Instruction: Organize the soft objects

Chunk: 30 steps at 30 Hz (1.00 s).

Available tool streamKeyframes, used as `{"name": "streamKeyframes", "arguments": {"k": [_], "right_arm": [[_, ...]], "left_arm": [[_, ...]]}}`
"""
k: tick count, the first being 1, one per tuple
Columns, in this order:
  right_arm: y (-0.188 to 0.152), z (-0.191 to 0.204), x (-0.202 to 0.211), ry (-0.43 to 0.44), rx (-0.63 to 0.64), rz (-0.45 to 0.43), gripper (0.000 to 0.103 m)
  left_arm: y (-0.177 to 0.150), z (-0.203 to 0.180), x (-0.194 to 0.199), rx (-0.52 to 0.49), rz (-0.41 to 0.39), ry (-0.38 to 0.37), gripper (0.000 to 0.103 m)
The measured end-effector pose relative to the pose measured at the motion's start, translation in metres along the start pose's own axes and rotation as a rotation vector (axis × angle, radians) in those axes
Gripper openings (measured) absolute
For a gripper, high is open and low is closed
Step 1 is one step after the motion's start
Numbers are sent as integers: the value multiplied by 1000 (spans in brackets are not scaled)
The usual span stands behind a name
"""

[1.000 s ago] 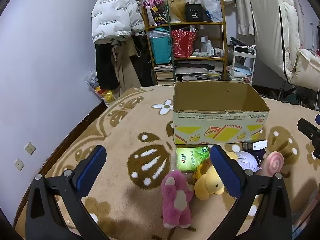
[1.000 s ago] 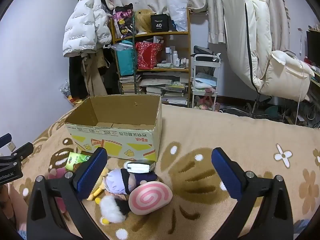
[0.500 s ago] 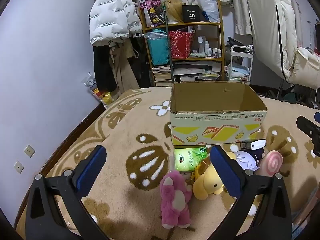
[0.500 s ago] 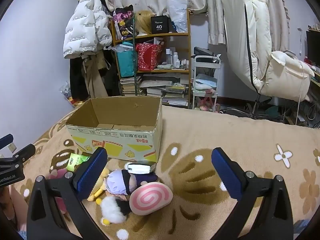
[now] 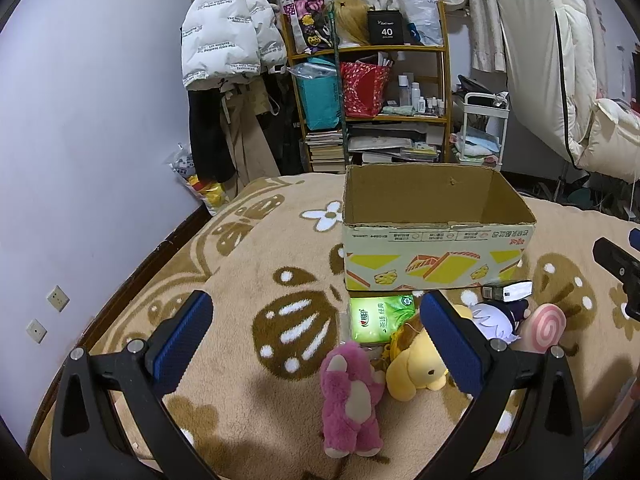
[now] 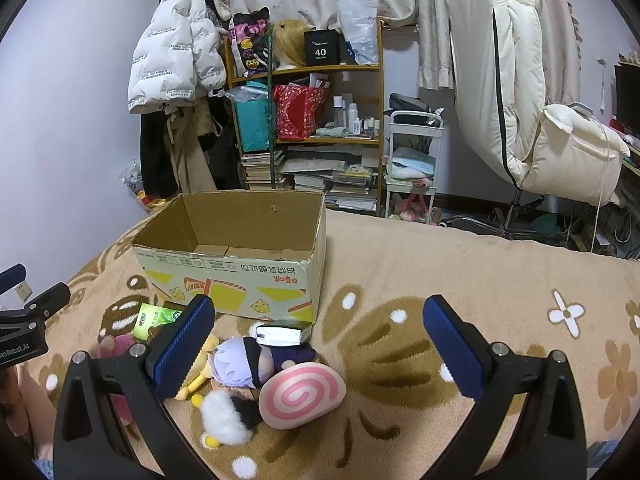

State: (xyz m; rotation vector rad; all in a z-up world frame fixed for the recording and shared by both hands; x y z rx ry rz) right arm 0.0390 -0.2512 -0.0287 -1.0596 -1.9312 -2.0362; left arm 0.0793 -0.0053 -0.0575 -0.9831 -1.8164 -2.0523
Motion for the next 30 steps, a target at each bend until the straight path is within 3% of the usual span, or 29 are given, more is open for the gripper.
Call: {"name": "streamKeyframes", "arguments": {"k": [30], "right_arm": [[-1, 5, 0, 3, 5, 5, 103]], "left_arm": [[-3, -1, -5, -8, 16, -4, 102]]}}
Point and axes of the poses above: each gripper's, at about its wrist camera, not at the fingertips, and x roughly against the way its jaws point, z to its left, y to its top, the point moved 10 cm from there along -x, roughly the way its jaws point, and after that the axes turned 14 degrees about -y, right-handed, at the moved point
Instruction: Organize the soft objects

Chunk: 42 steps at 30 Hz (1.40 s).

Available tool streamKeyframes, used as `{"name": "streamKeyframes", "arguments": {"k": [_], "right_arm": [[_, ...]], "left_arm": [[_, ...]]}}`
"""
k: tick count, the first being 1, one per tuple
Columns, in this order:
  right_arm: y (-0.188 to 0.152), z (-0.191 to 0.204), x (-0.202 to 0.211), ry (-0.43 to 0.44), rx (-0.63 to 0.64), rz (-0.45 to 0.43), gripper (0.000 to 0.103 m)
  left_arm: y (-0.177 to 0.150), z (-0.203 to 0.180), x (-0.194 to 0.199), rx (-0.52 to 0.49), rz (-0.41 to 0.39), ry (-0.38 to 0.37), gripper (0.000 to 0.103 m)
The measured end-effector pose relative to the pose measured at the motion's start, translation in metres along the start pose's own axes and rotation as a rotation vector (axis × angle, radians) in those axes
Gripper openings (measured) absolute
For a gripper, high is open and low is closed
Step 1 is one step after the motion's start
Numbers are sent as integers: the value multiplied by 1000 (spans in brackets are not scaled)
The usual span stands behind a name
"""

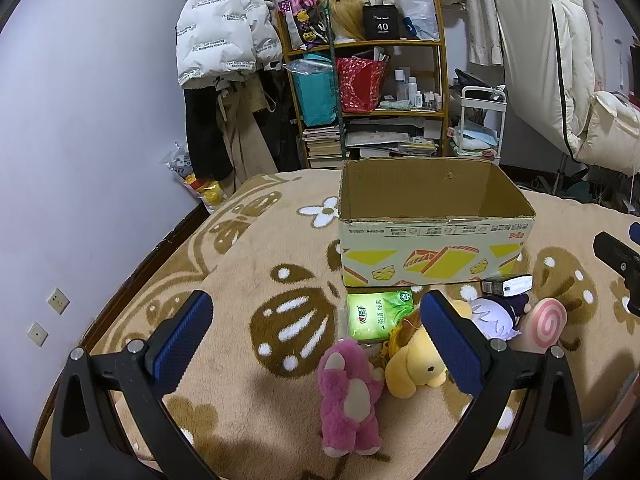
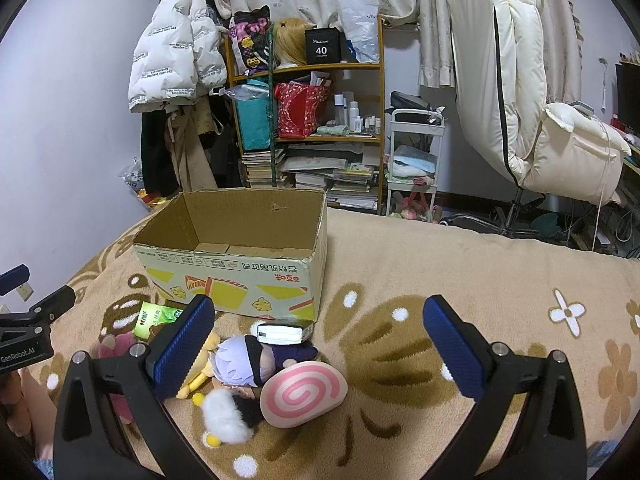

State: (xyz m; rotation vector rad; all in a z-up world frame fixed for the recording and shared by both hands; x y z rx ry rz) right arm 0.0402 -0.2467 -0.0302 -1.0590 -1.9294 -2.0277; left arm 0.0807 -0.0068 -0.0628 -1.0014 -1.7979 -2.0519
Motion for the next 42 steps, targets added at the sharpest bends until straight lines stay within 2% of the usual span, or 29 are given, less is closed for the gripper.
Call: {"name": "streamKeyframes", "arguments": {"k": [25, 35, 42], "right_arm": [[1, 0, 0, 5, 0, 0, 103], [-9, 2, -7, 8, -3, 5, 103], [-16, 4, -14, 17, -3, 47, 103]], "left_arm": [[-4, 3, -3, -1, 13, 2, 102], [-6, 5, -5, 0, 19, 16, 102], [-14, 8, -12, 16, 78, 20, 102]]}}
Point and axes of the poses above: each gripper's, at about its wrist camera, not at the fingertips, and x roughly against the way its jaws point, z to its left, y to its top, the point moved 10 cm from there along -x, roughly the way its jaws point, and after that the axes turned 14 degrees about -y, right-handed, at the moved point
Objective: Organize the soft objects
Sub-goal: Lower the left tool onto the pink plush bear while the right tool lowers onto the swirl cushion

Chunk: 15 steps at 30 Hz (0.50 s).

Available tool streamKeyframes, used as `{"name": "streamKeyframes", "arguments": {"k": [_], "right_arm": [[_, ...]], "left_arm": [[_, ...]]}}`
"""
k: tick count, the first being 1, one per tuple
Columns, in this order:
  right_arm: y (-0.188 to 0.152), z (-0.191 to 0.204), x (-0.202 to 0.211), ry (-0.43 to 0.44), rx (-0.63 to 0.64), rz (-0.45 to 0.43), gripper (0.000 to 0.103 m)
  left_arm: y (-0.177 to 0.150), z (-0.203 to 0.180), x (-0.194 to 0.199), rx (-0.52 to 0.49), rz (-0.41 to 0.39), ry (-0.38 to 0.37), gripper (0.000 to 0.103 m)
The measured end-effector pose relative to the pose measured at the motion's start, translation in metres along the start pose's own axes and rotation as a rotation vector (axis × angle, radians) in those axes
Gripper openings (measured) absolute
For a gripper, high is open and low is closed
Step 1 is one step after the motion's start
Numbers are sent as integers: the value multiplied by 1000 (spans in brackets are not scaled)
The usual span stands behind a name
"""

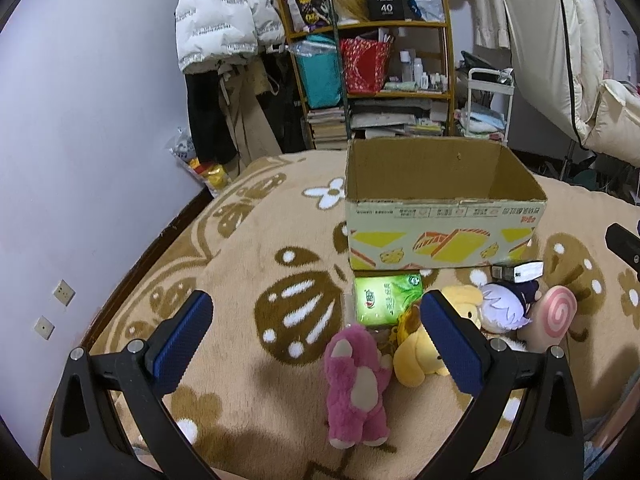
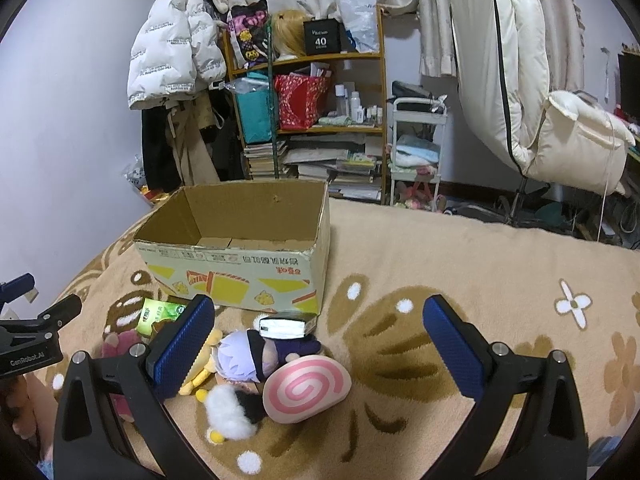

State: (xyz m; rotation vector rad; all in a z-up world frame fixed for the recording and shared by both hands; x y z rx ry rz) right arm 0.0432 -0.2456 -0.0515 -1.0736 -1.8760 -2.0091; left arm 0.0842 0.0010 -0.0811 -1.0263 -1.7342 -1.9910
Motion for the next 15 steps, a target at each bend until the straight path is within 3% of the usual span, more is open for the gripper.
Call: {"name": "streamKeyframes", "arguments": {"k": [6, 15], "right_arm": [[-8, 1, -15, 9, 8, 86, 103], [-37, -5, -55, 32, -49, 309, 103]], "left_arm": [[-10, 5, -15, 43, 93, -19, 102], [-24, 5, -46, 66, 229, -29, 102]]}}
Point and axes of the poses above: each gripper's, at about its wrist camera, not at the fingertips, and x roughly against the way its jaws point, z to its left, y to its top, the point moved 10 cm from there along -x, roughly the way its jaws point, and after that the axes turned 14 degrees about -y, right-handed, at the moved point
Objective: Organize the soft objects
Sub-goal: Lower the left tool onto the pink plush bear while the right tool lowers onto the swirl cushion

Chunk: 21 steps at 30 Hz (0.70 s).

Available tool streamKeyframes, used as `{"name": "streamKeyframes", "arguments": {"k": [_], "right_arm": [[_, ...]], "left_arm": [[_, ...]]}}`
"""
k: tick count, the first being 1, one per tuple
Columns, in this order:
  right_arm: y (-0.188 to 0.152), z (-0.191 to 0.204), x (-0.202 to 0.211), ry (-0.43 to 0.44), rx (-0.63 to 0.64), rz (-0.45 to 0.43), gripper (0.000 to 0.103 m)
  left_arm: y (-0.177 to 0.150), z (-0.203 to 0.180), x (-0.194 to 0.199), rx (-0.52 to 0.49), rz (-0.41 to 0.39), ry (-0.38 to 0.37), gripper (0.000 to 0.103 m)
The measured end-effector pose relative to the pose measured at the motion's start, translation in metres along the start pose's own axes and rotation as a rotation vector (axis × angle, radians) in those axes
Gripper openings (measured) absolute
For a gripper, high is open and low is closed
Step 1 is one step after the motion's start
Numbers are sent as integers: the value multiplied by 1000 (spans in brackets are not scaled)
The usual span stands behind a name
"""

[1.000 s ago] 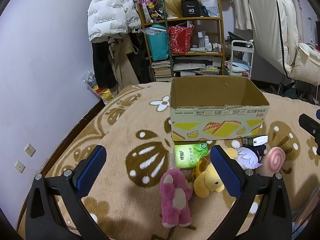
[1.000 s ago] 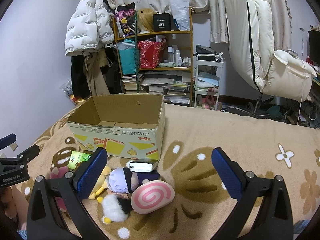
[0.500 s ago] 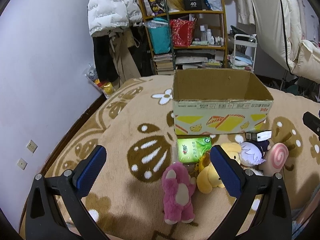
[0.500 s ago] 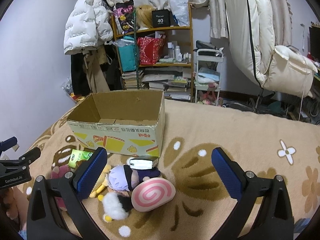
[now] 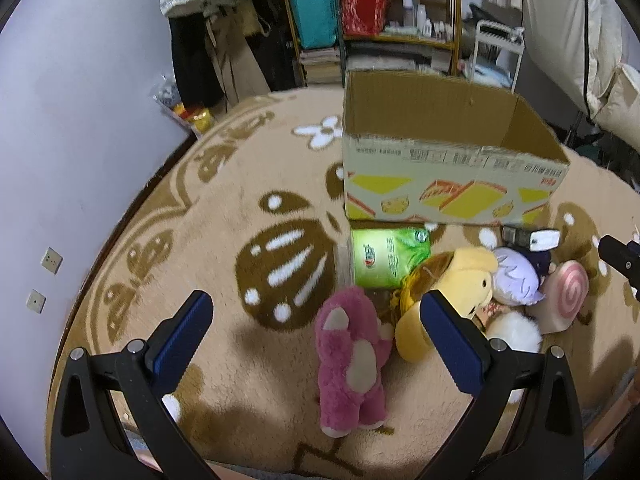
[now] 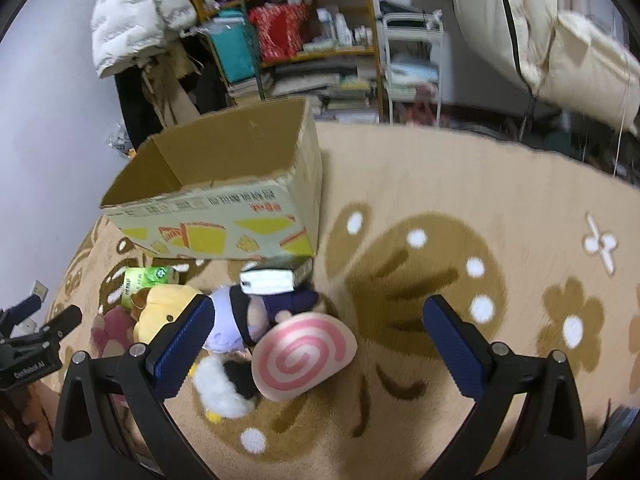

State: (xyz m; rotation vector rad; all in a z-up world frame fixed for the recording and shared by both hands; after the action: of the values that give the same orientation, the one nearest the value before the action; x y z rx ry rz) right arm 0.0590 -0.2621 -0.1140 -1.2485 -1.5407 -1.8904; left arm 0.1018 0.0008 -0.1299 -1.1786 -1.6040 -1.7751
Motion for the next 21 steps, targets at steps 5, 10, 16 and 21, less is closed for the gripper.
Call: {"name": "streamKeyframes", "arguments": {"k": [5, 10, 16, 21], "right_arm": [[-12, 4, -16, 31, -5, 95, 103], [-19, 10, -30, 25, 20, 144, 103], [-27, 11, -49, 30, 25, 222, 103], [-37, 11, -65, 29, 23, 293, 98]], "left_arm": [[-9, 1, -23, 32, 92, -11, 102], [-16, 3, -41, 57, 163, -22, 102], [-28, 7, -65, 79, 264, -23, 102], [-41, 11, -82, 111, 346, -42, 102]]}}
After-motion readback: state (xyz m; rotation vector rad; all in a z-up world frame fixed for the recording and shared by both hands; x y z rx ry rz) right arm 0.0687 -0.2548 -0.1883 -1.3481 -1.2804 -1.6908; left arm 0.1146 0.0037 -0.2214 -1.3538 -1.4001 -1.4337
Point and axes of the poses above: each gripper's, at about its wrist camera, not at the fingertips, and x roughly against the way its jaws point, z to its left, y to its top, the point moved 10 cm from there along -x, roughly the way its jaws point, and after that the axes turned 14 degrees about -y, right-handed, at the moved point
